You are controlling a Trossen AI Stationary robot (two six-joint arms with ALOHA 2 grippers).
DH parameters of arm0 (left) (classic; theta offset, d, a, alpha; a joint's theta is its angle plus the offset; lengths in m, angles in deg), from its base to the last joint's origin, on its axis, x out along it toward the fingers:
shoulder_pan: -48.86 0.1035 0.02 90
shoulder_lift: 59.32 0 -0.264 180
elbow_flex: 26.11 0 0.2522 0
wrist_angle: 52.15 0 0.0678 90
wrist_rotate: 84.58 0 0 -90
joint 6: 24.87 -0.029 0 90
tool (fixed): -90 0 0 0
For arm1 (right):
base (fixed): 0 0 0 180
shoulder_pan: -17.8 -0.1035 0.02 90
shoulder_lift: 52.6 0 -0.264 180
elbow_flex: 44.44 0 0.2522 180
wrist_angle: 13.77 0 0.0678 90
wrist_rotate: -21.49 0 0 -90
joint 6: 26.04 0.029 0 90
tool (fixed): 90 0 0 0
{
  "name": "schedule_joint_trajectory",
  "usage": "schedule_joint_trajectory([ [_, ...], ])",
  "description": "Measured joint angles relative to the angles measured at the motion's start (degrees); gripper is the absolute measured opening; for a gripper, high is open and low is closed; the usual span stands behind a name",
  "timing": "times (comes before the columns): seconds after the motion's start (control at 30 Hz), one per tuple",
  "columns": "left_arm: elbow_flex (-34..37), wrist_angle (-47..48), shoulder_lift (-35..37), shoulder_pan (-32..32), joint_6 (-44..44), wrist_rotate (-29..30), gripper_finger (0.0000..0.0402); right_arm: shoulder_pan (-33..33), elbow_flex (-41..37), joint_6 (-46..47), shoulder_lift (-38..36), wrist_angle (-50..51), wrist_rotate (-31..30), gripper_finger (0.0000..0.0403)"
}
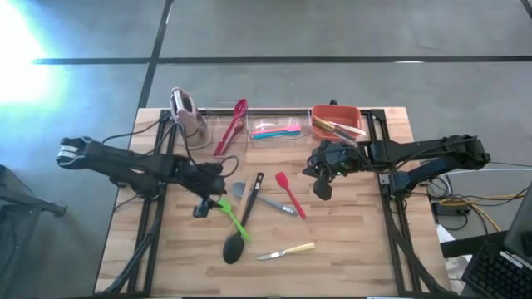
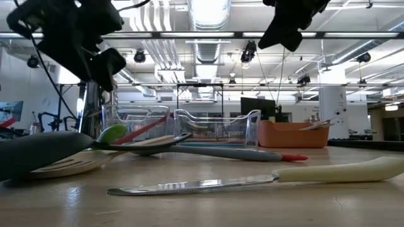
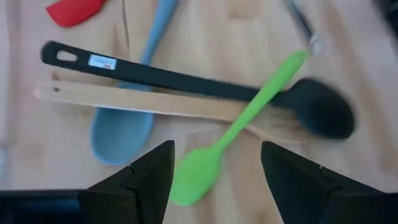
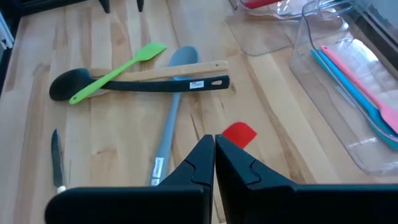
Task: Pick & Place Kitchen Items
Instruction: Put the green spatula into the right transparent bin
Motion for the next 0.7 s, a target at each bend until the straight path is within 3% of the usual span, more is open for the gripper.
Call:
schedule_joint_trajectory([
  [0.3,-0.1,-0.1,-7.4,-0.7,-7.7,0.6,0.0241,0.0,0.0,-0.1,0.0,-1.1,0.0,0.0008],
  [0.7,-2.5,-1.0,-17.1,-3.1,-10.7,0.8,0.0222,0.0,0.1,-0.3,0.0,-1.2,0.0,0.0008],
])
